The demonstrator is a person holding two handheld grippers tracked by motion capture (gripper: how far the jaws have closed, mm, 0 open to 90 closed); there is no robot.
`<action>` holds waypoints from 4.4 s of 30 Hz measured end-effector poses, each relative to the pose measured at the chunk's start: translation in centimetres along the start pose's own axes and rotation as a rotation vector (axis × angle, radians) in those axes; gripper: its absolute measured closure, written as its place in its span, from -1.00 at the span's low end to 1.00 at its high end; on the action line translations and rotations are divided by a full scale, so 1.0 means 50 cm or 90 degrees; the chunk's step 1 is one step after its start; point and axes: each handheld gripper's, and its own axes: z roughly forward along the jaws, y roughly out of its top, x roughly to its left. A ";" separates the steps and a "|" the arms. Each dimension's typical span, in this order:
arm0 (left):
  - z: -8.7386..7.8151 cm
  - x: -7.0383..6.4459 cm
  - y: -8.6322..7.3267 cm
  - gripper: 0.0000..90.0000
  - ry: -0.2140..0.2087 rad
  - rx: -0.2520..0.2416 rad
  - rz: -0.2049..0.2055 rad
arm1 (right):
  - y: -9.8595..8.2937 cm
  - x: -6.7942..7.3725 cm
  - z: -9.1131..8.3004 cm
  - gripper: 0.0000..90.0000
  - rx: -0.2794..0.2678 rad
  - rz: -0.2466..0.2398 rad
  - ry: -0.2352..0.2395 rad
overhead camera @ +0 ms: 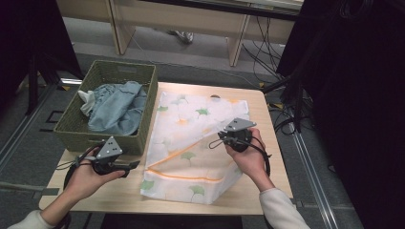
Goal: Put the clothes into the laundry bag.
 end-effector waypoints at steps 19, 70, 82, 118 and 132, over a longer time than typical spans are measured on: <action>-0.051 0.059 0.062 -0.20 0.066 -0.136 -0.044 | 0.120 0.051 -0.003 1.00 -0.167 -0.114 -0.059; 0.191 0.403 0.090 0.66 0.167 0.364 -0.258 | 0.115 0.046 0.004 0.99 -0.134 -0.106 -0.042; 0.092 0.400 0.134 0.80 0.198 0.128 -0.259 | 0.111 0.044 0.006 0.99 -0.133 -0.099 -0.048; -0.192 0.291 0.267 0.85 0.240 -0.345 -0.149 | 0.109 0.042 0.008 1.00 -0.134 -0.094 -0.050; -0.256 0.236 0.309 0.85 0.210 -0.390 -0.110 | 0.109 0.042 0.009 0.99 -0.132 -0.097 -0.052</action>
